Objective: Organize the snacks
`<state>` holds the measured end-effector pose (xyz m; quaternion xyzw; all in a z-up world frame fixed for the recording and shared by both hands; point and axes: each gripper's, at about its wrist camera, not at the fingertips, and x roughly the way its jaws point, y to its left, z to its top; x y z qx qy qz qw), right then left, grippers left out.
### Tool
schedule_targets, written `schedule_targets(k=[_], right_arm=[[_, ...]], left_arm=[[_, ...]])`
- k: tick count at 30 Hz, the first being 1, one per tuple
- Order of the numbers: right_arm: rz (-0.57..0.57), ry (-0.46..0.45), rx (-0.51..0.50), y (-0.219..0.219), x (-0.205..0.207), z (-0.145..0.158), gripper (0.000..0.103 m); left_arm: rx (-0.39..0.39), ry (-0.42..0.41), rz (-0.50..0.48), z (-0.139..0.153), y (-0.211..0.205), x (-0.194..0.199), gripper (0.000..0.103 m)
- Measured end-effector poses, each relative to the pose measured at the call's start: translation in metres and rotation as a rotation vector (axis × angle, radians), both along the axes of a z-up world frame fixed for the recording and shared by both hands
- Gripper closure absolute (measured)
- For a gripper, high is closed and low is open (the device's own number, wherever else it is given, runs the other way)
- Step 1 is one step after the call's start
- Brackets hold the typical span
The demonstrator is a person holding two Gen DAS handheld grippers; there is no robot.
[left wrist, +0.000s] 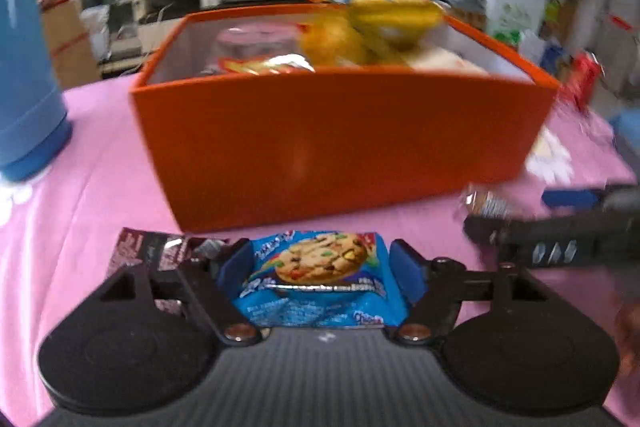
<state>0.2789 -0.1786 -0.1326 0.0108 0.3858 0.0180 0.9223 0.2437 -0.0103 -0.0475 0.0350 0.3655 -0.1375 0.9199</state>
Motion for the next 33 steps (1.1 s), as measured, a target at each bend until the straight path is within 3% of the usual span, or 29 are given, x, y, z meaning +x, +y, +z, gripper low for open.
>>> schedule_targets(k=[6,10,15,19,24,25,30,33], right_arm=[[-0.022,0.023,0.004,-0.038,-0.018,0.001,0.014],[-0.036,0.038,0.022,-0.058,-0.031,0.001,0.013],[-0.001,0.050,-0.024,-0.071,-0.044,0.001,0.012],[0.010,0.030,-0.012,-0.080,-0.058,0.007,0.012],[0.085,-0.006,0.077,-0.076,-0.073,0.017,0.012],[0.114,-0.012,0.062,-0.069,-0.076,0.018,0.012],[0.227,-0.038,-0.207,-0.024,-0.090,0.005,0.012],[0.272,-0.035,-0.178,-0.012,-0.099,0.005,0.012]], left_arm=[[0.000,0.005,-0.170,-0.001,-0.030,-0.025,0.031],[0.044,-0.003,-0.303,-0.003,-0.051,-0.045,0.029],[-0.077,0.083,-0.484,0.009,-0.038,-0.065,0.016],[-0.037,0.064,-0.423,0.010,-0.021,-0.076,0.013],[-0.124,0.147,-0.281,0.015,0.001,-0.085,0.013],[-0.141,0.155,-0.260,0.015,0.004,-0.091,0.013],[-0.158,0.115,-0.180,0.025,0.012,-0.129,0.010],[-0.147,0.113,-0.098,0.026,0.021,-0.137,0.010]])
